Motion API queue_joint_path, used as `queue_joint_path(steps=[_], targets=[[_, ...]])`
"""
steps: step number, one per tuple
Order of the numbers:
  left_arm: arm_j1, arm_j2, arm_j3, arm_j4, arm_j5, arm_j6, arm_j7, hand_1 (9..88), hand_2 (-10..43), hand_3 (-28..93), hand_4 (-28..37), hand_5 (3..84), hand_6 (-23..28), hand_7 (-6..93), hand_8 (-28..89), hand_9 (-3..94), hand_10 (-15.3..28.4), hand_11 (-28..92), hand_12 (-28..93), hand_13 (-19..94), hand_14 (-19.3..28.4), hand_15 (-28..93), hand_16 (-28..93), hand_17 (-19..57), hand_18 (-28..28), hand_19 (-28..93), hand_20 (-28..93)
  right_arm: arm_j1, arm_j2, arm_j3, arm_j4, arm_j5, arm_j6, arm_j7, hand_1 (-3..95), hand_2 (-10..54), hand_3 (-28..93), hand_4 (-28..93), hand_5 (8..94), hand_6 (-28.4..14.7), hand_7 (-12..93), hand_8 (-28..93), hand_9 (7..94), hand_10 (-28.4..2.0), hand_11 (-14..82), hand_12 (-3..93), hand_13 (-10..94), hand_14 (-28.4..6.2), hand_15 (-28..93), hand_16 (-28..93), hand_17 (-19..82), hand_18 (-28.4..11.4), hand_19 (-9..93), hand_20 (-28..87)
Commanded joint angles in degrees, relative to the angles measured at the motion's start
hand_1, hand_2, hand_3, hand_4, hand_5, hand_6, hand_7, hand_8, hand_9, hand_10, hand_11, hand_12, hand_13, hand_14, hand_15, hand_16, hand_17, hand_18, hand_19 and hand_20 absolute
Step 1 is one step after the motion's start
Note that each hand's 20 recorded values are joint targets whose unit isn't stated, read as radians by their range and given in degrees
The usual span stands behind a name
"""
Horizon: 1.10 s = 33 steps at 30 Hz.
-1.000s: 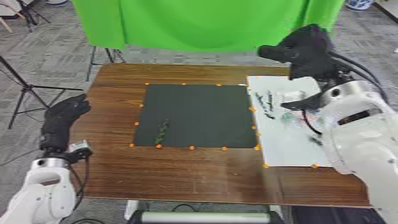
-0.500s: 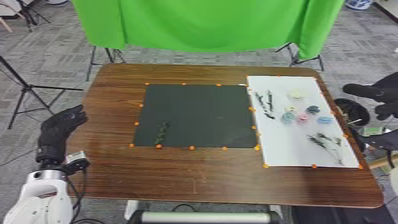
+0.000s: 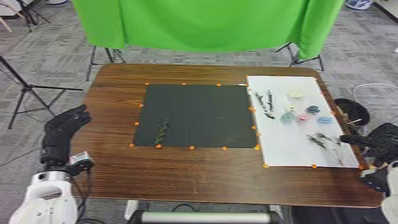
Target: Arrange flowers
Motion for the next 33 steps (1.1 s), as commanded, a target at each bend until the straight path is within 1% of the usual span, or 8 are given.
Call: queue_joint_path(steps=[1,13,14,19,24,28,31,33], targets=[[-0.1,-0.58,0.93,-0.23,0.19,-0.99,0.35,27.1,-8.9,71,-21.4,50.3,2.3,18.8,-9,48.1,12.8,20,10,39,16.4,26,0,8.0,13.6,15,22,1.6,0.3,-2.5,2.2,-0.1,0.3,0.6,32.4,-9.5,58,-19,67.2,-7.2,13,-6,74.9,-17.6,10.5,15.6,93,-3.2,43,35,64,-10.5,93,37],[-0.3,-1.14,1.88,-0.28,0.11,-1.02,0.89,27.1,-8.9,71,-21.4,50.3,2.3,18.7,-9,48.1,12.8,20,10,39,16.4,26,0,8.0,13.5,14,22,4.5,1.6,-7.0,4.0,0.1,-1.1,0.7,34.3,-9.5,58,-18,67.5,-7.2,13,-7,75.5,-17.5,10.8,15.5,93,-2.9,44,35,64,-10.3,93,37],[-0.5,-1.17,1.93,-0.22,0.18,-1.26,0.64,27.2,-8.8,71,-21.5,50.3,2.4,18.7,-9,48.1,12.8,20,10,39,16.4,26,0,8.0,13.5,14,22,4.5,1.6,-7.1,3.9,0.3,-1.3,0.8,34.3,-9.5,58,-18,67.5,-7.2,13,-7,75.7,-17.5,10.9,15.5,93,-2.9,44,35,64,-10.3,93,38],[-0.3,-1.22,1.95,-0.31,0.16,-1.03,0.49,27.2,-8.8,71,-21.3,50.3,2.4,18.7,-9,48.1,12.8,20,10,39,16.3,26,0,8.0,13.5,14,22,5.5,2.2,-8.8,4.2,0.0,-1.8,1.0,36.2,-9.5,59,-17,68.1,-7.1,14,-7,76.4,-17.3,11.2,15.5,93,-2.8,44,36,65,-10.1,93,38],[-0.2,-1.33,1.95,-0.34,0.16,-1.05,0.43,27.2,-8.9,71,-21.3,50.3,2.4,18.7,-9,48.1,12.8,20,10,39,16.4,26,0,8.0,13.5,14,22,6.6,2.5,-10.3,4.6,0.5,-1.6,2.0,39.4,-9.5,63,-15,69.2,-6.8,14,-7,78.3,-16.9,11.9,15.5,93,-2.4,45,36,65,-10.1,93,39],[-0.1,-1.36,1.93,-0.37,0.12,-1.03,0.36,27.3,-8.7,71,-21.4,50.4,2.4,18.7,-9,48.1,12.8,20,10,39,16.4,26,0,8.0,13.5,14,22,6.9,2.2,-10.9,4.7,1.5,-1.3,2.6,45.5,-9.5,65,-15,71.0,-6.1,15,-7,81.9,-15.8,13.2,15.7,94,-2.0,47,35,66,-9.4,93,40],[-0.1,-1.26,1.89,-0.38,0.02,-1.09,0.18,27.4,-8.6,71,-21.4,50.3,2.4,18.7,-9,48.1,12.8,20,10,39,16.4,26,0,7.9,13.5,14,22,7.1,2.2,-11.2,4.9,1.7,-0.5,2.7,52.8,-9.5,60,-13,72.5,-6.1,14,7,85.0,-14.5,12.7,18.7,94,-1.8,50,32,67,-9.3,93,41],[-0.1,-1.3,1.81,-0.38,-0.04,-1.04,0.3,27.4,-8.6,71,-21.3,50.4,2.4,18.7,-9,48.1,12.8,20,10,39,16.4,26,0,8.0,13.5,14,22,7.4,2.2,-11.2,5.1,3.5,0.5,2.7,57.5,-9.5,56,-10,74.9,-5.7,13,11,88.4,-12.8,11.1,23.7,94,-1.9,52,30,68,-9.3,93,41]])
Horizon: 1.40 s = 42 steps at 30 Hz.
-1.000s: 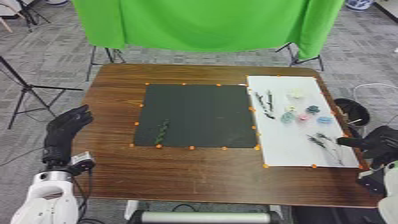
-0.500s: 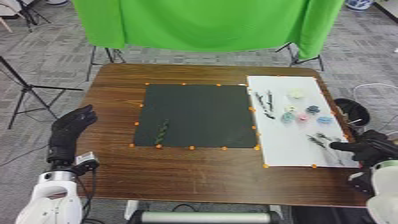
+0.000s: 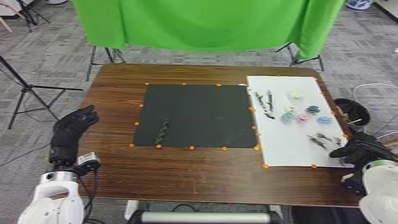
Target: Arrange flowers
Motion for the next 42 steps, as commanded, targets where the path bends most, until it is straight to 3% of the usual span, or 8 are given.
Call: queue_joint_path(steps=[1,14,25,29,34,42], targets=[[0.3,-0.42,0.07,-0.22,-0.07,-0.56,-0.33,27.3,-8.7,71,-21.3,50.4,2.4,18.6,-9,48.1,12.8,20,10,39,16.4,26,0,8.0,13.5,14,22,0.1,0.3,-0.4,0.7,3.1,2.4,1.1,58.0,-9.5,57,-9,75.8,-5.4,14,11,89.3,-12.5,11.2,24.6,94,-1.9,52,30,68,-9.2,93,42],[0.3,-0.27,-0.03,-0.34,-0.46,-0.44,-0.2,27.4,-8.5,71,-21.2,50.4,2.4,18.7,-9,48.1,12.8,20,10,39,16.4,26,0,7.9,13.5,14,22,-1.0,0.5,2.1,-1.2,4.0,11.8,-2.5,58.9,-9.5,61,-5,80.5,-4.3,20,18,93.7,-10.8,27.2,24.9,94,-0.1,60,25,73,-8.0,93,46],[-0.3,1.23,-0.47,-0.43,-0.41,-0.68,-0.55,27.3,-8.6,71,-21.1,50.5,2.4,18.7,-9,48.1,12.8,20,10,38,16.4,26,0,7.9,13.5,14,22,5.7,1.8,3.6,-7.8,8.3,11.0,-4.5,59.0,-9.5,61,-3,81.3,-4.8,20,18,93.7,-10.8,29.0,24.4,94,0.3,62,23,74,-7.3,93,46],[0.2,1.83,-1.3,-0.85,-0.91,-0.63,-0.9,27.1,-8.7,72,-21.0,50.5,2.5,18.6,-9,48.0,12.9,20,10,38,16.4,26,0,7.9,13.5,14,22,15.6,1.1,-3.6,-8.9,14.5,10.9,-5.0,58.8,-9.5,61,-3,81.5,-5.0,20,18,93.7,-10.9,29.2,24.3,94,0.4,62,23,74,-7.3,93,46],[0.3,2.31,-1.6,-1.21,-0.55,-0.9,-1.15,27.2,-8.5,71,-21.0,50.4,2.4,18.5,-9,48.0,12.9,20,10,38,16.4,26,0,7.9,13.5,14,22,27.5,-3.0,-17.1,-8.9,18.6,10.4,-5.1,58.7,-9.5,61,-2,81.8,-5.1,20,18,93.7,-11.3,29.4,24.1,94,0.6,62,23,74,-6.9,93,45],[0.7,3.23,-2.06,-1.56,-0.48,-1.04,-1.73,27.1,-8.5,71,-21.0,50.4,2.4,18.3,-9,48.0,12.9,20,10,38,16.4,26,0,7.9,13.6,14,22,39.8,-9.1,-34.2,-5.2,22.3,12.7,-4.6,58.7,-9.5,61,-2,82.3,-5.3,19,17,93.7,-12.1,28.6,23.4,94,0.6,62,22,75,-6.6,93,45]])
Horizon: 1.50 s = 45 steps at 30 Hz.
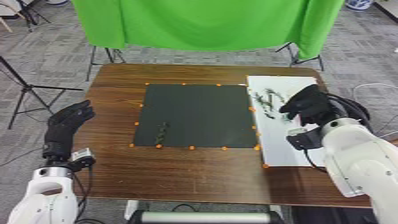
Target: Arrange flowers
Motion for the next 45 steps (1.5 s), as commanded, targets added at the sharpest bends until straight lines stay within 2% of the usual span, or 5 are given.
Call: queue_joint_path(steps=[1,19,30,37,45], targets=[[1.1,0.91,-0.93,-0.68,-0.23,-0.7,-0.93,27.1,-8.5,71,-21.0,50.4,2.5,18.3,-9,48.0,12.9,20,10,38,16.4,26,0,7.9,13.6,14,22,11.6,-6.6,-13.3,2.6,2.8,2.7,-0.8,58.6,-9.5,61,-2,82.4,-5.3,19,17,93.7,-12.2,28.6,23.2,94,0.6,62,22,75,-6.6,93,45],[2.6,1.38,-1.69,-1.68,0.05,-0.43,-1.88,27.0,-8.4,71,-20.9,50.3,2.5,18.0,-9,47.8,12.8,19,10,38,16.5,26,0,7.6,13.7,14,22,23.6,-13.9,-34.4,14.4,6.3,11.7,2.3,60.2,-9.5,59,-4,82.8,-5.7,18,11,93.6,-12.2,22.5,22.2,94,0.3,60,22,75,-6.4,93,41],[2.2,1.23,-1.25,-1.63,0.23,-0.75,-2.21,27.0,-8.1,71,-21.1,50.0,2.7,17.6,-9,47.6,12.9,19,10,38,16.4,26,0,7.5,13.7,14,22,25.6,-15.7,-38.0,17.0,9.4,16.7,3.5,61.3,-9.5,58,-7,81.5,-5.5,17,8,93.6,-12.3,12.9,21.5,94,-1.5,58,20,76,-5.2,89,38],[2.3,1.08,-1.33,-1.75,0.24,-0.8,-2.32,27.0,-8.1,71,-20.9,50.1,2.7,17.6,-8,47.5,12.8,19,10,38,16.4,26,0,7.4,13.7,14,22,25.9,-15.9,-38.7,16.6,9.6,15.7,3.5,61.6,-9.5,57,-7,81.1,-5.3,17,8,93.3,-12.2,11.0,21.2,94,-1.6,57,20,76,-5.2,88,38],[2.5,1.04,-1.26,-1.82,0.23,-0.9,-2.48,26.9,-8.1,71,-20.9,50.0,2.7,17.4,-8,47.1,12.7,19,10,38,16.3,26,0,7.2,13.8,14,22,27.0,-16.1,-40.2,17.3,5.3,12.5,3.4,61.2,-9.5,58,-8,82.6,-5.1,18,11,93.7,-12.6,23.7,20.0,94,-1.3,59,20,76,-5.7,87,41]])
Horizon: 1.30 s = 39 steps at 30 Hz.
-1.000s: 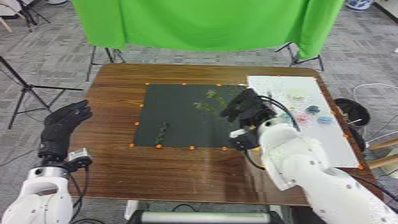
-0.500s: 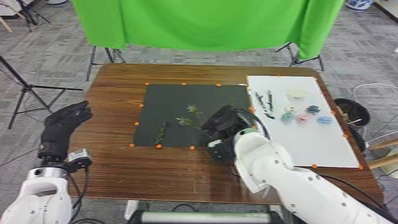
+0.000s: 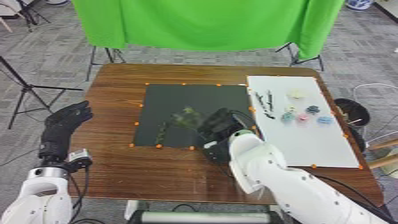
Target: Arrange flowers
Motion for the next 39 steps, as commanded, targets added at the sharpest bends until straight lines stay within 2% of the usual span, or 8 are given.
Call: queue_joint_path(steps=[1,14,27,35,36,39], targets=[[0.8,-0.29,0.01,-0.34,0.11,-0.65,-0.56,26.8,-8.1,71,-20.9,50.1,2.7,17.4,-8,47.0,12.7,19,10,38,16.4,26,0,7.2,13.8,14,22,1.4,-0.9,-0.7,0.7,-1.5,-1.2,0.1,61.4,-9.5,57,-8,82.7,-5.1,19,12,93.7,-12.5,24.5,19.7,94,-1.4,59,20,76,-5.8,87,41],[1.4,-0.47,-0.2,-0.67,0.08,-0.41,-0.49,26.8,-8.2,71,-20.9,49.9,2.7,17.3,-8,47.1,12.8,19,10,38,16.4,26,1,7.2,13.8,14,21,1.7,-2.1,-1.6,2.4,-1.9,-0.8,0.5,62.8,-9.5,54,-13,83.4,-4.6,24,14,93.7,-11.8,31.7,17.5,94,-1.2,60,20,77,-6.1,88,41],[1.2,-0.18,-0.09,-0.55,0.19,-0.81,-0.87,26.6,-7.8,71,-20.9,49.9,2.7,17.2,-8,47.2,13.0,19,10,38,16.4,25,1,7.1,13.9,14,21,1.9,-3.0,-2.2,3.2,0.1,1.1,1.1,60.5,-9.5,52,-17,84.8,-3.9,29,14,93.7,-11.7,38.1,17.1,94,-1.2,63,19,78,-6.7,90,40],[1.5,-0.13,-0.19,-0.68,0.14,-0.87,-0.95,26.4,-7.7,71,-21.0,50.0,2.6,17.3,-8,47.1,12.9,19,10,38,16.4,25,1,7.1,13.9,14,21,1.8,-3.0,-2.2,2.9,2.0,2.1,0.6,53.3,-9.5,56,-17,85.8,-3.3,29,11,93.7,-12.2,39.3,16.3,94,-1.4,63,18,78,-6.9,91,38],[1.1,-0.02,-0.05,-0.44,0.18,-1.05,-1.1,26.4,-7.7,71,-21.0,50.0,2.6,17.3,-8,47.2,12.9,19,10,38,16.4,25,1,7.1,13.9,14,21,1.8,-3.1,-2.1,3.0,2.2,2.2,0.7,52.1,-9.5,57,-17,86.0,-3.3,28,10,93.7,-12.2,39.2,16.3,94,-1.4,63,18,78,-6.9,91,38],[1.0,-0.03,-0.08,-0.43,0.27,-1.32,-1.34,26.4,-7.6,71,-21.0,49.9,2.6,17.3,-8,47.1,12.9,19,10,38,16.5,25,1,7.1,13.9,14,21,1.5,-3.3,-1.7,2.7,4.0,2.3,0.6,49.2,-9.5,59,-17,86.0,-3.2,29,5,93.7,-12.2,39.1,16.4,94,-1.6,63,18,78,-6.9,91,37]])
